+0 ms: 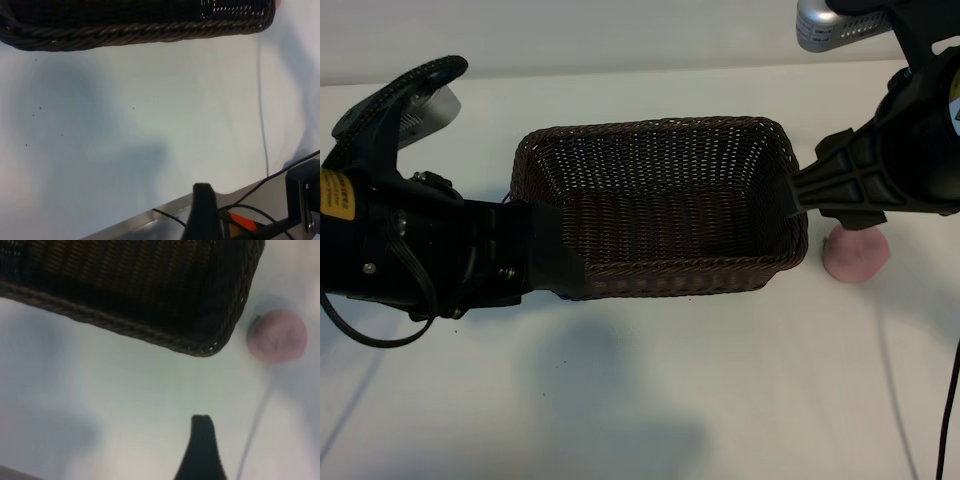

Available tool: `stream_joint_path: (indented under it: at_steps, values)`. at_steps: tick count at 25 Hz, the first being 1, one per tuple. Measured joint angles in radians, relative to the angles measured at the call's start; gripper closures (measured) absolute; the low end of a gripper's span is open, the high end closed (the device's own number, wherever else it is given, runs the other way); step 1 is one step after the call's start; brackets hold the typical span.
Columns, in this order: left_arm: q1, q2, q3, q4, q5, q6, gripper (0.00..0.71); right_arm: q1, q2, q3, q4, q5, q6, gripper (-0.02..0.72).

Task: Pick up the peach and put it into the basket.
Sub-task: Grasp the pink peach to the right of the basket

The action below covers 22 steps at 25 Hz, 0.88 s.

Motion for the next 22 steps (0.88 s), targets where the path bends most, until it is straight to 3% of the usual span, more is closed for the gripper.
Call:
stream_joint_path:
  at_steps: [2,5,9,11,15,22]
  values:
    - [0.000,0.000,0.000,0.000,0.000,0.000,0.178,0.000,0.000,0.000,-0.026,-0.031,0.001,0.158]
    - [0.000,0.000,0.000,0.000,0.001,0.000,0.178,0.000,0.002,0.000,-0.157,-0.061,0.036,0.175]
    - [0.000,0.000,0.000,0.000,0.005,0.000,0.178,-0.002,0.044,0.000,-0.354,-0.006,0.077,0.236]
    - [0.000,0.000,0.000,0.000,0.007,0.000,0.178,-0.017,0.082,0.000,-0.398,0.004,0.092,0.251]
    - [0.000,0.000,0.000,0.000,0.006,0.000,0.178,-0.096,0.150,0.000,-0.361,-0.031,0.091,0.248]
    - [0.000,0.000,0.000,0.000,0.006,0.000,0.178,-0.302,0.215,0.004,-0.184,-0.133,0.031,0.228]
